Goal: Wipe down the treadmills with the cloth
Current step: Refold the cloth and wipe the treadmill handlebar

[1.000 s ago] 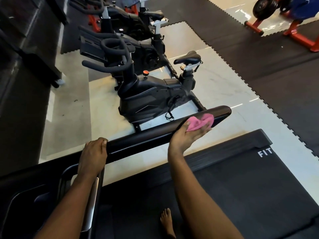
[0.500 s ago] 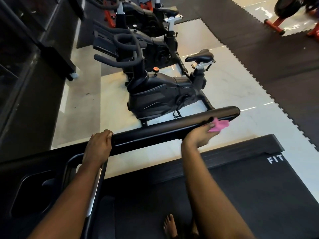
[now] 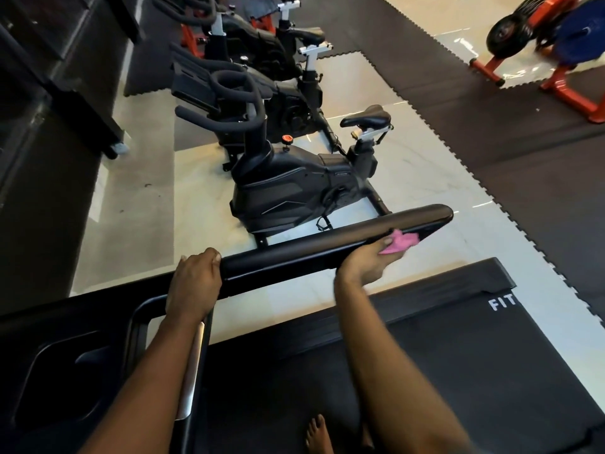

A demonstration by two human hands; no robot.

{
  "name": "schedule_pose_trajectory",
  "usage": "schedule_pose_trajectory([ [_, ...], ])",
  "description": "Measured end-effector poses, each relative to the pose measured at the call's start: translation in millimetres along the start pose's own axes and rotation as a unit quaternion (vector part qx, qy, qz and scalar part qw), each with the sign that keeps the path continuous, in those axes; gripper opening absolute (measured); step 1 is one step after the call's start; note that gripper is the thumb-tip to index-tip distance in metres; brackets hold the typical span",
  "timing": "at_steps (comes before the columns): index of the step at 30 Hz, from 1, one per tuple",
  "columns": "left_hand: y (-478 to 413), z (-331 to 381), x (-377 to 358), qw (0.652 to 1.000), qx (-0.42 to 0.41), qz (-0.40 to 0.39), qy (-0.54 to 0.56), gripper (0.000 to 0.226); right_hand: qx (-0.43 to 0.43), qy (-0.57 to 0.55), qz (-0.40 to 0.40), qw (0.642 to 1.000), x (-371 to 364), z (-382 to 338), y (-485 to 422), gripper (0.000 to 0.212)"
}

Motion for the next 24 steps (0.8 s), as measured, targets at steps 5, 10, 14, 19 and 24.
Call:
schedule_pose_trajectory([
  [5,0,-5,-1,1.0,0.004,-0.01,0.005,0.023,-0.096,0.083,-0.197,0.972,-8,64,158,0.058],
  [10,3,-9,0,0.999,0.009,0.029,0.035,0.023,-0.071,0.023,-0.112,0.991,-10,46,110,0.048],
  [14,0,-10,-3,0.998,0.025,0.051,0.026,0.021,-0.012,-0.002,-0.029,1.0,-14,27,65,0.051],
  [19,0,-13,0,0.995,0.05,0.09,-0.015,0.021,0.056,0.156,-0.173,0.971,-15,73,159,0.074],
  [24,14,-13,13,0.985,0.096,0.141,-0.016,0.018,0.325,0.327,-0.311,0.831,3,82,194,0.077],
])
Point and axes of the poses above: each hand's wrist, its own y-axis away from the middle knuckle, its own x-axis out of the back of the hand, z = x × y, the point moved 2 cm from there along -y, towards the middle knuckle, and after that the axes turned 4 degrees about -z, right-handed, at the moved point
